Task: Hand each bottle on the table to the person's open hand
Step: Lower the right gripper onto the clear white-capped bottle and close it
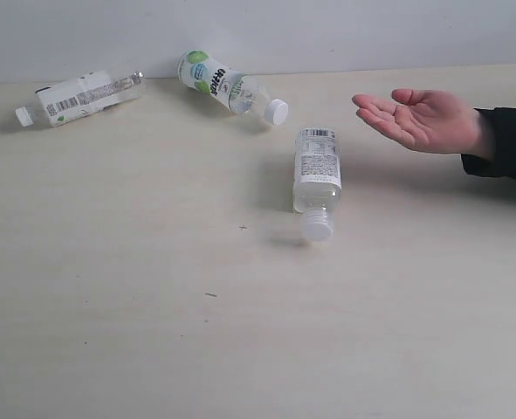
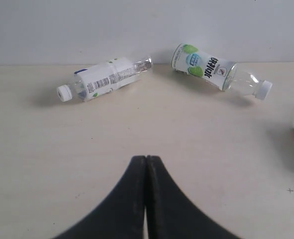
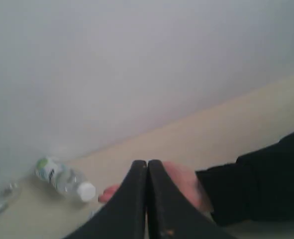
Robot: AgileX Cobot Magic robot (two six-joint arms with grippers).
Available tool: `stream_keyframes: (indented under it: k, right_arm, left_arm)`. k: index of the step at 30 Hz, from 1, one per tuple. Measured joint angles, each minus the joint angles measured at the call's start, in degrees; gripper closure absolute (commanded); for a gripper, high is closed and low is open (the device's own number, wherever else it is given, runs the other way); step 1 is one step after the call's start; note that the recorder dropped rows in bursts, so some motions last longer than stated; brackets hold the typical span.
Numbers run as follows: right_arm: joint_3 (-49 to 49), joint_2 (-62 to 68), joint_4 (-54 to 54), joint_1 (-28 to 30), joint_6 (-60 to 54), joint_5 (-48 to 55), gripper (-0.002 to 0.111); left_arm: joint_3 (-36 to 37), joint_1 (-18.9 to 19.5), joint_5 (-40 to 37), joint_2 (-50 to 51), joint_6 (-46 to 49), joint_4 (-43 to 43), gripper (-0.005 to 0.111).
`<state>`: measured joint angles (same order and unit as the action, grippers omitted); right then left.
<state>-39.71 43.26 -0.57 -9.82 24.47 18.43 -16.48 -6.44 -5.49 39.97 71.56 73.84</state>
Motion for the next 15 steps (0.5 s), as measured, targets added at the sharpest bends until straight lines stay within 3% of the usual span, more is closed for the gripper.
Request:
stream_keyframes:
  k: [6, 15]
  right_arm:
    - [-16.11, 18.37, -16.18, -6.41, -20.56, 16.95, 0.108]
    - [-35.69, 41.52, -13.02, -20.76, -20.14, 32.38, 0.108]
  left_arm:
    - [0.0, 0.0, 0.0, 0.0, 0.0, 0.0, 0.107]
    - [0.0, 0.0, 0.0, 0.0, 0.0, 0.13, 0.107]
